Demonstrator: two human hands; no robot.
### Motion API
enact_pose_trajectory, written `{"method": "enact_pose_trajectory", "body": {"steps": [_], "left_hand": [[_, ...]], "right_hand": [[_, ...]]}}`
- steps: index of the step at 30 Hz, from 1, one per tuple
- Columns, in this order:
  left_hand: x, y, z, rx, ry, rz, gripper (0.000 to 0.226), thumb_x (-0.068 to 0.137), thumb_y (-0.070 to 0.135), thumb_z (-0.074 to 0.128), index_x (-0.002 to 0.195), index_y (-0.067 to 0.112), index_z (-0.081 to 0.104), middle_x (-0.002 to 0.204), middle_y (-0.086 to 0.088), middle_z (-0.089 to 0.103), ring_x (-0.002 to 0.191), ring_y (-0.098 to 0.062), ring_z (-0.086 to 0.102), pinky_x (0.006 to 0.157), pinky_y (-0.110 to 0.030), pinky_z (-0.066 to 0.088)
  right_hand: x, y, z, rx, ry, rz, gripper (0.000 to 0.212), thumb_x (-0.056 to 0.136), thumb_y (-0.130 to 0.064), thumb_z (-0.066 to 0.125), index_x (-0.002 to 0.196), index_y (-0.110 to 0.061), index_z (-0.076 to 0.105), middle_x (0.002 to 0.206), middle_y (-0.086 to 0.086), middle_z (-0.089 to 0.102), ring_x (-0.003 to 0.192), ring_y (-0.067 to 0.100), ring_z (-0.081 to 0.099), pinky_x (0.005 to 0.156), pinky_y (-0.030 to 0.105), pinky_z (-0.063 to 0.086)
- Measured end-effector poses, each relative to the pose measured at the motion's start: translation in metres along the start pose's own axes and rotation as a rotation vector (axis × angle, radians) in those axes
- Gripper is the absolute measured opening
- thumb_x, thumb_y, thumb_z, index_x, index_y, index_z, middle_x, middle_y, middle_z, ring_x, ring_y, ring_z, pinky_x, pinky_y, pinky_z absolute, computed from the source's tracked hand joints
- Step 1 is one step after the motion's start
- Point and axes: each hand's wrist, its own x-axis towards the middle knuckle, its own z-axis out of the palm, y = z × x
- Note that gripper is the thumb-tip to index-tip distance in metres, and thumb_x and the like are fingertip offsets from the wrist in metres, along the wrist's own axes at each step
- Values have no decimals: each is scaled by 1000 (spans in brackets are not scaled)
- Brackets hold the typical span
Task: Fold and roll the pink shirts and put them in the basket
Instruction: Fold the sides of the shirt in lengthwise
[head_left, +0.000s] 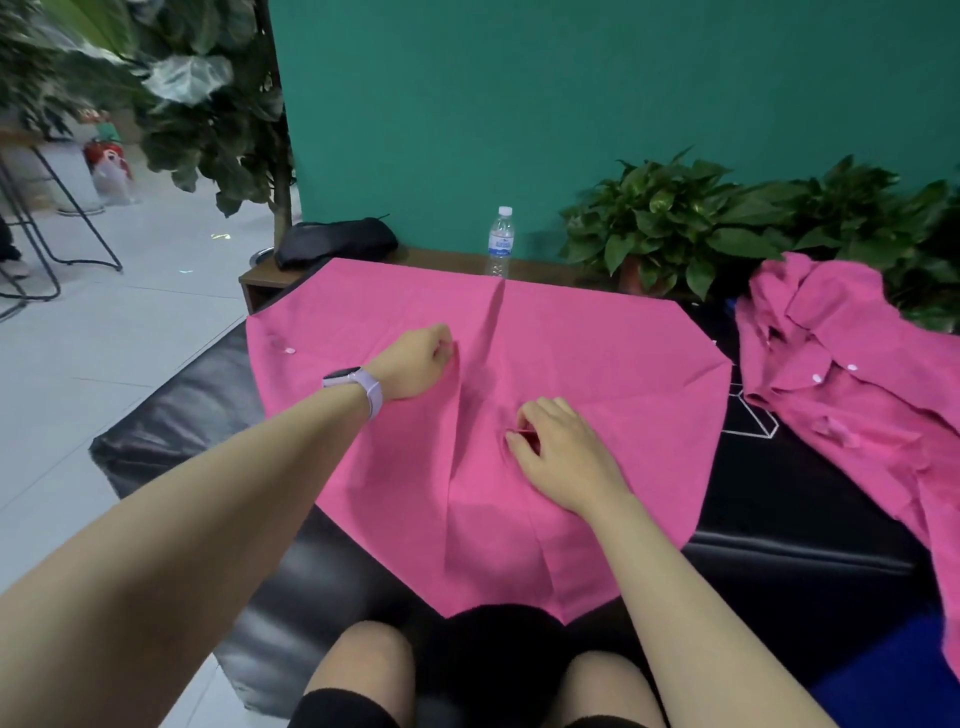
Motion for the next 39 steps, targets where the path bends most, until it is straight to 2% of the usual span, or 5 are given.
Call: {"method": "enact_pose_trajectory", "body": {"steps": [7, 13, 20, 27, 39], "left_hand": [[50, -20, -1, 32, 68, -142, 24, 105, 21, 40, 114, 6, 56, 111, -22, 66, 98, -41, 60, 85, -47, 49], [48, -36, 43, 201, 124, -130, 21, 105, 28, 34, 96, 12, 44, 83, -18, 63, 68, -36, 52, 61, -42, 37], [62, -49, 53, 250, 186, -103, 21, 103, 31, 36, 91, 14, 40, 75, -13, 59, 66, -36, 51, 58, -39, 33], [71, -62, 58, 223, 257, -129, 21, 101, 30, 40, 91, 12, 45, 70, -8, 52, 67, -35, 48, 58, -39, 33], [46, -50, 50, 215, 230, -266, 21, 100, 28, 39, 90, 11, 48, 85, -14, 63, 70, -33, 48, 61, -37, 33]], "right_hand": [[2, 2, 1, 53, 43, -16, 8, 98, -21, 53, 93, -16, 56, 94, -1, 52, 95, 22, 46, 86, 41, 43], [9, 8, -12, 64, 25, -168, 23, 104, -29, 52, 85, -17, 56, 84, -4, 51, 83, 19, 50, 82, 38, 44], [115, 54, -53, -61, 422, -181, 24, 102, -31, 53, 84, -19, 61, 75, -9, 55, 75, 18, 50, 73, 34, 33], [168, 112, 22, -27, 134, 130, 30, 106, -31, 46, 85, -11, 50, 85, 10, 60, 85, 34, 56, 70, 44, 43], [126, 127, 21, -69, 17, 286, 25, 107, -37, 37, 90, -21, 46, 92, 3, 49, 96, 33, 57, 75, 40, 38]]}}
